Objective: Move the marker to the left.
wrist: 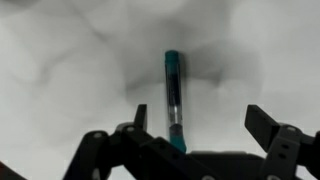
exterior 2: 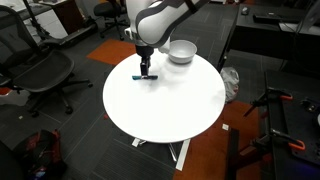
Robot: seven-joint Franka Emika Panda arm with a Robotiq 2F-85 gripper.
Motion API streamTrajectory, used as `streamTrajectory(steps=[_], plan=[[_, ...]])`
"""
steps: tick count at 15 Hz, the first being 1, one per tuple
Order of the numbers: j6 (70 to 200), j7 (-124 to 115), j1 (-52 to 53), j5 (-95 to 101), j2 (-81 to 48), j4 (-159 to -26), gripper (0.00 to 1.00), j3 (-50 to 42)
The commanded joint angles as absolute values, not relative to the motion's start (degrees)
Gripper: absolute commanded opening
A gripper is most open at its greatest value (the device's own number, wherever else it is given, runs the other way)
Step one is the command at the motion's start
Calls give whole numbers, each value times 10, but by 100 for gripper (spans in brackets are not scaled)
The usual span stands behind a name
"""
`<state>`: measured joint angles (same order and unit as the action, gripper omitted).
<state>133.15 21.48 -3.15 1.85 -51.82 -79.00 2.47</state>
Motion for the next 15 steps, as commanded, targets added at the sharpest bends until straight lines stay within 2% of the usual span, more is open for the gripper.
streamTrajectory(steps=[1, 9, 10, 15], plan=[[1315, 219, -34, 28, -545, -755, 100, 33], [1312, 219, -36, 26, -570, -731, 100, 34], [1312, 220, -36, 26, -573, -729, 80, 35], [1312, 221, -37, 25, -582, -717, 41, 35]])
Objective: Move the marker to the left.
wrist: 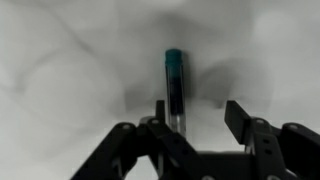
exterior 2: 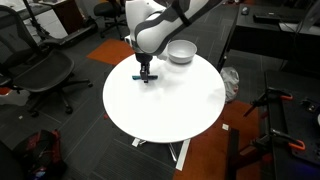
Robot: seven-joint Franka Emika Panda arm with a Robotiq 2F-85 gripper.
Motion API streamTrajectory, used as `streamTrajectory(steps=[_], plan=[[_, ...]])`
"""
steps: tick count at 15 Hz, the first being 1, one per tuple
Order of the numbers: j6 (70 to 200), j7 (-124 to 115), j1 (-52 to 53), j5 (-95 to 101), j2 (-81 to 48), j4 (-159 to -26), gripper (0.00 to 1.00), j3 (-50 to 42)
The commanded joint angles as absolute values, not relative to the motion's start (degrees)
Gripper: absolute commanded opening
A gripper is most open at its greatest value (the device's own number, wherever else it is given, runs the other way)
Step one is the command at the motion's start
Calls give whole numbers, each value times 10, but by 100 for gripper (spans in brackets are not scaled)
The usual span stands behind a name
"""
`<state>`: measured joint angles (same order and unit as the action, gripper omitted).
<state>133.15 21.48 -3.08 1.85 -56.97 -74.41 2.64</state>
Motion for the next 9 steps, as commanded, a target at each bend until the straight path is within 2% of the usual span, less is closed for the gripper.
streamTrajectory(steps=[1, 5, 6, 9], plan=[[1312, 221, -37, 25, -583, -716, 34, 35], [1311, 220, -38, 24, -587, -713, 4, 35], [1310, 220, -38, 25, -588, -712, 0, 35], [1301, 212, -31, 28, -583, -714, 5, 31]])
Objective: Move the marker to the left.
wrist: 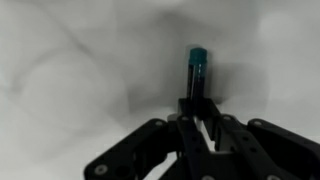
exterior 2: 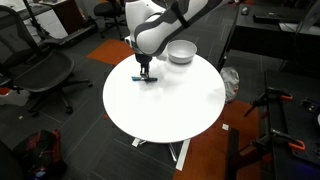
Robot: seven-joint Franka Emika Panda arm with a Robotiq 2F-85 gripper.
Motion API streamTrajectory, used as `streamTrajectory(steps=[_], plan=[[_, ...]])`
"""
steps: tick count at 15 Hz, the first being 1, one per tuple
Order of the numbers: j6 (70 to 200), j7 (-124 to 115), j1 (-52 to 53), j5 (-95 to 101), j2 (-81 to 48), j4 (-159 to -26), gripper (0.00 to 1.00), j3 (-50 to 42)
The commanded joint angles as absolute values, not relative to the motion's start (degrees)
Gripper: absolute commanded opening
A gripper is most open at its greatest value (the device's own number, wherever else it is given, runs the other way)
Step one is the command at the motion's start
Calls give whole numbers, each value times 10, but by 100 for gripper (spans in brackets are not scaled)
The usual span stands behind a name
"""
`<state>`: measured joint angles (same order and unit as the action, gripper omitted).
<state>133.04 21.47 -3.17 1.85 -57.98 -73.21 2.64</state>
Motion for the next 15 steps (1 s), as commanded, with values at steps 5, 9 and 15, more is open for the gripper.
streamTrajectory(steps=[5, 9, 15], plan=[[1311, 186, -18, 23, -537, -758, 5, 34], [1326, 164, -6, 18, -501, -795, 5, 44], [1328, 140, 23, 24, -479, -830, 5, 47]])
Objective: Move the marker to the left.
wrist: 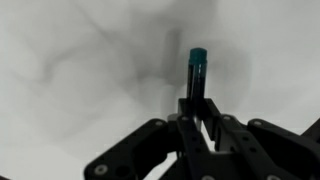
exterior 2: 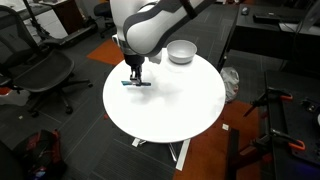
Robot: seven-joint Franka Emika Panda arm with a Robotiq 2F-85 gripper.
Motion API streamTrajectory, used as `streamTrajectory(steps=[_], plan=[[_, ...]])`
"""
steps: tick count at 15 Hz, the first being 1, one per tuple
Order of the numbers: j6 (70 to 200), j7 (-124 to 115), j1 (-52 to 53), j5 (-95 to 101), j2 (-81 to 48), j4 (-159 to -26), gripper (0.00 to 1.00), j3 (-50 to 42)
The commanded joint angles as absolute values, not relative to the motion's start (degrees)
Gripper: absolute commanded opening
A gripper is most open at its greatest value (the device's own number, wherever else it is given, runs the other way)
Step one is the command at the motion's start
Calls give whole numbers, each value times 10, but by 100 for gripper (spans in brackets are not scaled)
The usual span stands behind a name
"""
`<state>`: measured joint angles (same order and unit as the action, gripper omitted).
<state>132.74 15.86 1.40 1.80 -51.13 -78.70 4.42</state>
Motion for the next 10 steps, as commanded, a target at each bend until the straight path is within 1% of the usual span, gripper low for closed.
streamTrajectory(steps=[1, 10], plan=[[1327, 139, 27, 24, -478, -833, 5, 47], [1334, 154, 50, 24, -488, -844, 5, 70]])
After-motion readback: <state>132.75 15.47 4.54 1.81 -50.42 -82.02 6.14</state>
